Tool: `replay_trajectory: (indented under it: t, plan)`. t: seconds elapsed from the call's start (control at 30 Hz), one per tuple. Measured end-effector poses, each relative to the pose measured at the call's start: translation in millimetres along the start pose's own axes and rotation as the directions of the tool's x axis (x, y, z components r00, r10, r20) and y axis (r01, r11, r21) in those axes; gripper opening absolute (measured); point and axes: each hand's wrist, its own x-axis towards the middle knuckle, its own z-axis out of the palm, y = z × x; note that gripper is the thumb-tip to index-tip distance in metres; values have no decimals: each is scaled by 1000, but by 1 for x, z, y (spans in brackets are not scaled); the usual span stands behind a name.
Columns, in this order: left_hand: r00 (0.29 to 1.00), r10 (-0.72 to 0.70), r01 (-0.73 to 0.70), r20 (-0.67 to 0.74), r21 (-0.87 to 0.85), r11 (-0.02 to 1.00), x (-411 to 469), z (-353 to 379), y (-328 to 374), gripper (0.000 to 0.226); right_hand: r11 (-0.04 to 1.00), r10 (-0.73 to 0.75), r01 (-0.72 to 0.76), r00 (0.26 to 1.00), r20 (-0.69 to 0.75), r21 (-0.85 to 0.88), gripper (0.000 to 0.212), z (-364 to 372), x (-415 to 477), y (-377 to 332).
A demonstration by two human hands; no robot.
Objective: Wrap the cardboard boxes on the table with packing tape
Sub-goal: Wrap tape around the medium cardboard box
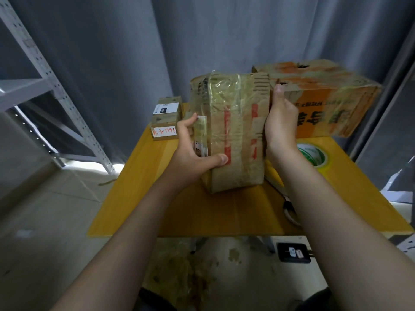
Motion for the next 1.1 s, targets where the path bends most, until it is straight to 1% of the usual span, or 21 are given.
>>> replay_trajectory:
  t: [0.03, 0.07, 0.1, 0.13, 0.17, 0.23, 0.3, 0.37, 0.4, 0.43, 0.47, 0.5, 0.53, 0.57, 0.67, 0.73, 0.8, 0.87, 0.93, 1.0, 1.1]
  plan:
    - [1000, -3, 4, 9, -9, 1000, 1, -3, -1, 111, 994, 94, -100, 990, 106, 53, 52, -1, 1, 0]
    - [1000, -11, 11, 17, -14, 1000, 3, -6, -2, 113, 979, 161, -182, 965, 208, 87, 48, -2, 0, 0]
    - [1000, -22, 22, 18, -14, 1000, 3, -8, -3, 113, 967, 200, -237, 933, 299, 96, 47, -2, -2, 0]
    - [999, -31, 31, 7, -2, 1000, 4, -10, -3, 111, 961, 220, -264, 907, 361, 78, 48, 0, -3, 2]
    - [999, -31, 32, -25, 23, 999, 4, -11, -2, 107, 960, 232, -274, 893, 386, 56, 49, 2, -5, 4]
    - [988, 23, -10, -155, 87, 996, 6, -10, 0, 92, 955, 261, -295, 889, 376, 35, 51, 6, -7, 4]
    - [949, 107, -73, -297, 124, 990, 8, -8, 2, 78, 969, 236, -247, 904, 356, -13, 53, 11, -8, 2]
    - [929, 120, -89, -349, 105, 990, 9, -5, 4, 73, 977, 214, -192, 909, 359, -96, 57, 16, -10, 1]
    - [935, 104, -68, -339, 116, 991, 9, -3, 5, 77, 974, 224, -198, 910, 350, -107, 64, 19, -12, 2]
    - [946, 74, -25, -315, 156, 987, 8, -2, 7, 89, 971, 237, -212, 912, 335, -108, 71, 21, -13, 2]
    - [959, 36, 25, -281, 211, 977, 6, 0, 7, 107, 970, 241, -218, 916, 319, -105, 76, 23, -13, 2]
    - [968, 3, 66, -252, 266, 962, 5, 1, 7, 124, 972, 232, -211, 924, 305, -101, 77, 25, -14, 2]
    - [973, -14, 87, -231, 313, 946, 5, 2, 8, 136, 976, 213, -193, 933, 289, -95, 77, 27, -14, 1]
    - [975, -13, 90, -220, 340, 936, 4, 2, 8, 141, 981, 191, -172, 945, 267, -94, 77, 28, -16, -1]
    - [979, 11, 70, -205, 388, 919, 3, 9, 9, 145, 980, 159, -129, 966, 202, -152, 85, 33, -21, -6]
    - [987, 12, 62, -161, 447, 892, 1, 17, 10, 152, 969, 143, -103, 975, 169, -225, 92, 38, -26, -9]
    - [991, 4, 64, -133, 496, 866, -3, 27, 13, 156, 959, 110, -70, 985, 133, -275, 96, 39, -28, -11]
    - [990, -5, 76, -139, 507, 859, -5, 33, 15, 157, 951, 87, -46, 989, 122, -306, 97, 38, -28, -11]
    - [989, -5, 80, -148, 509, 857, -7, 35, 16, 157, 942, 56, -11, 991, 126, -335, 90, 35, -29, -11]
    - [988, 6, 75, -157, 503, 861, -8, 36, 16, 157, 935, -6, 46, 993, 115, -352, 77, 34, -31, -10]
    - [991, -20, 75, -135, 417, 906, -10, 38, 15, 155, 919, -119, 140, 990, 78, -370, 71, 32, -33, -7]
